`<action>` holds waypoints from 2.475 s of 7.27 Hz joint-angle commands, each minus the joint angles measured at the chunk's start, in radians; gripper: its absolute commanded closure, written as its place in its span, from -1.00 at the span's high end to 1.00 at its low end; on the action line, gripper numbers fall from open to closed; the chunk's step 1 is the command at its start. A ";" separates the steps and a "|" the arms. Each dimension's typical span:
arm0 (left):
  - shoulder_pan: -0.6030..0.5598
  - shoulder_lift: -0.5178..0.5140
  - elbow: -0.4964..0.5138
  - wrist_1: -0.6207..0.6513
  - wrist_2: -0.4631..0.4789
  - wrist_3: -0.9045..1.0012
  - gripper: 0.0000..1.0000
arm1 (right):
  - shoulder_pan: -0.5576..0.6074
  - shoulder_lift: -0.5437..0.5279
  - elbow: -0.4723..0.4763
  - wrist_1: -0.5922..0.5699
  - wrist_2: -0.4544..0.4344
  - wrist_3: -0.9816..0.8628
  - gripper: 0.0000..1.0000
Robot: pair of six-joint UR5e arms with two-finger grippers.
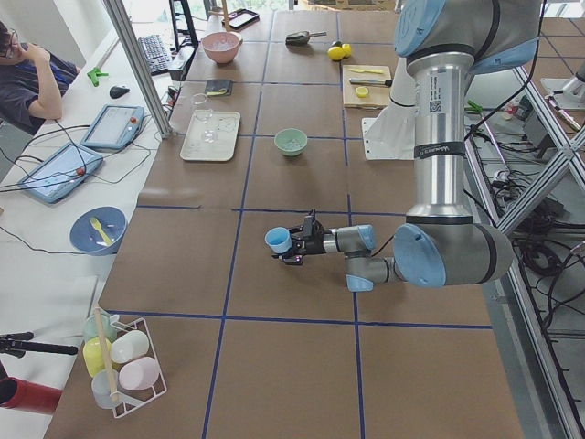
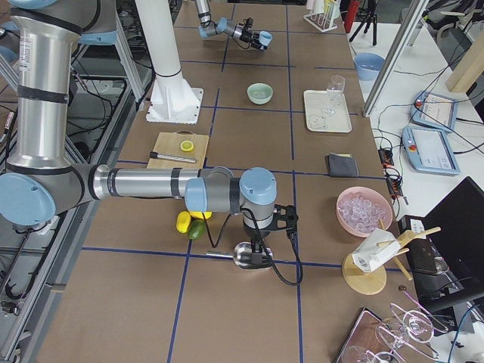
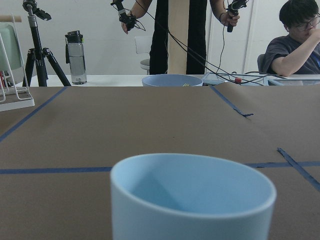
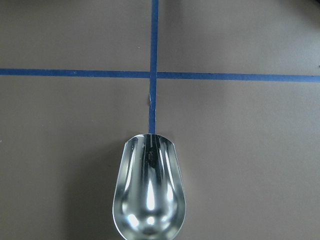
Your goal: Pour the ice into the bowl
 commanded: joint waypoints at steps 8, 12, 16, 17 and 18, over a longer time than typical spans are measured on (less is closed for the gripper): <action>-0.003 0.003 0.000 -0.052 0.007 0.001 0.99 | 0.000 0.000 0.000 0.000 0.000 0.000 1.00; -0.003 0.026 -0.006 -0.094 0.007 0.002 0.99 | 0.000 0.000 0.000 0.000 0.000 0.000 1.00; -0.003 0.023 -0.011 -0.097 0.016 0.004 0.99 | 0.000 0.000 0.000 0.000 0.000 0.002 1.00; -0.003 0.025 -0.011 -0.101 0.018 0.005 0.99 | 0.000 0.000 0.000 0.000 0.000 0.000 1.00; -0.003 0.026 -0.011 -0.111 0.035 0.008 0.99 | 0.000 0.000 -0.002 0.000 0.000 0.000 1.00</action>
